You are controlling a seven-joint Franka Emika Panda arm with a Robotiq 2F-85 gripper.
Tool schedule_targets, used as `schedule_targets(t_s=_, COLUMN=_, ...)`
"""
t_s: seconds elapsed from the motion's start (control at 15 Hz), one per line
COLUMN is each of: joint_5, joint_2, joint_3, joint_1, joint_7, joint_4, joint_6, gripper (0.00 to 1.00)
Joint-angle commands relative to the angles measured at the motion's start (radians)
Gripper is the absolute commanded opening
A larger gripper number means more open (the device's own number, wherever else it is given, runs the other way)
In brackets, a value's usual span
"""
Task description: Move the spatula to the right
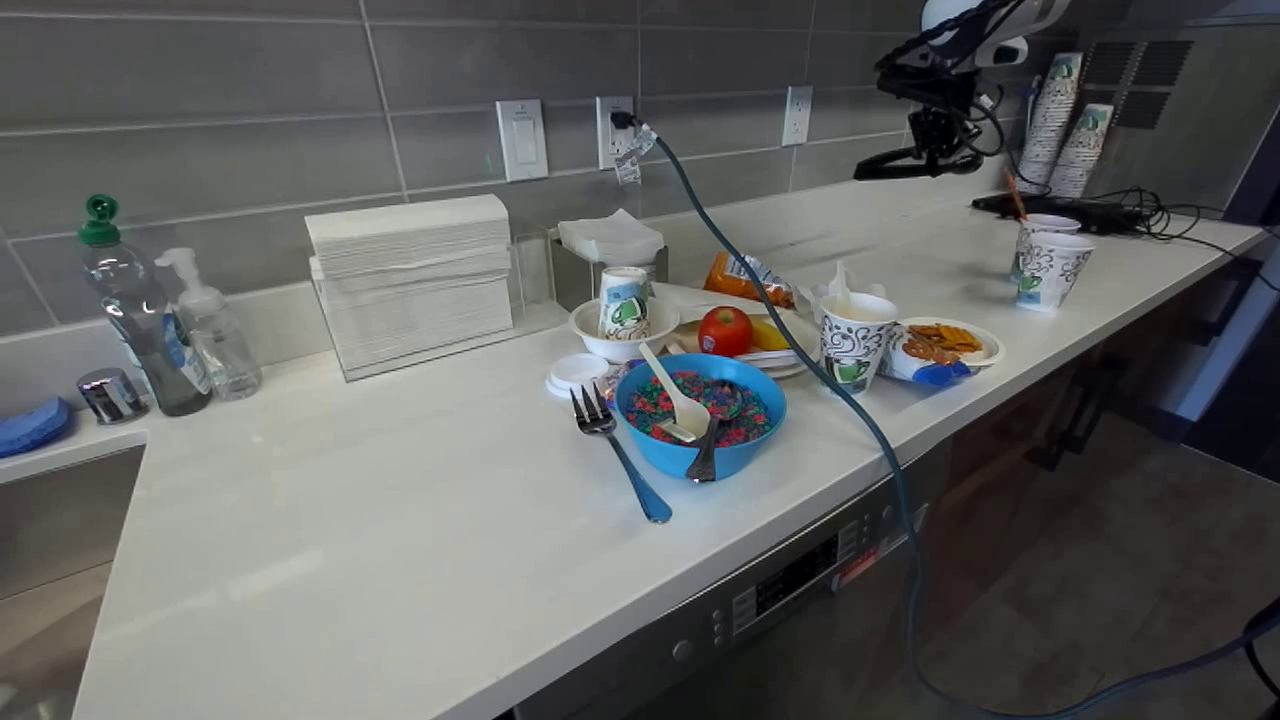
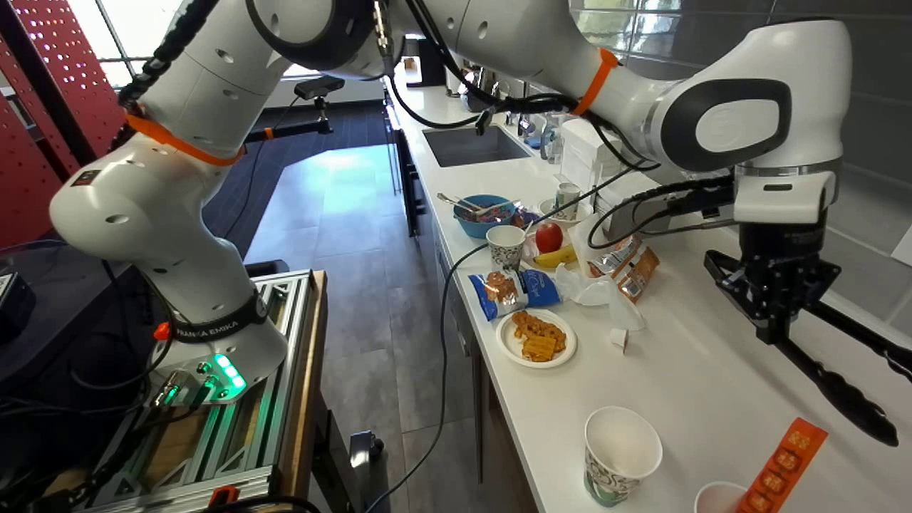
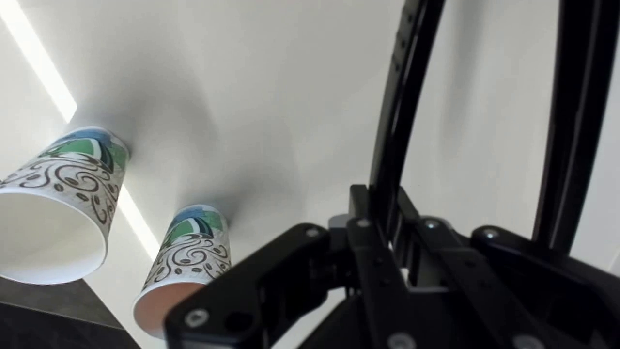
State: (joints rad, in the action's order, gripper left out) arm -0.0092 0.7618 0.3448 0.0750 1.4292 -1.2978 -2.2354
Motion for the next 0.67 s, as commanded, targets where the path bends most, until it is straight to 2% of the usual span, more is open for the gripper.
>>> schedule_targets(t_s=0.0, joint_5=0.002, joint_2=0.157, joint_3=-0.021, joint_1=0.037, joint_7=0.120, joint_4=0.245, joint_6=0.122, gripper=0.03)
schedule_targets(t_s=0.2, joint_5=-0.011, joint_2=0.252, joint_3=-0.026, joint_1=0.050, joint_7=0.182, joint_4=0.368, joint_6=0.172, gripper=0.03)
schedule_targets(t_s=0.6, joint_5=-0.028, joint_2=0.399, joint_3=-0.031, joint_1=0.073, joint_7=0.238, joint_4=0.529, joint_6=0.262, gripper=0.03)
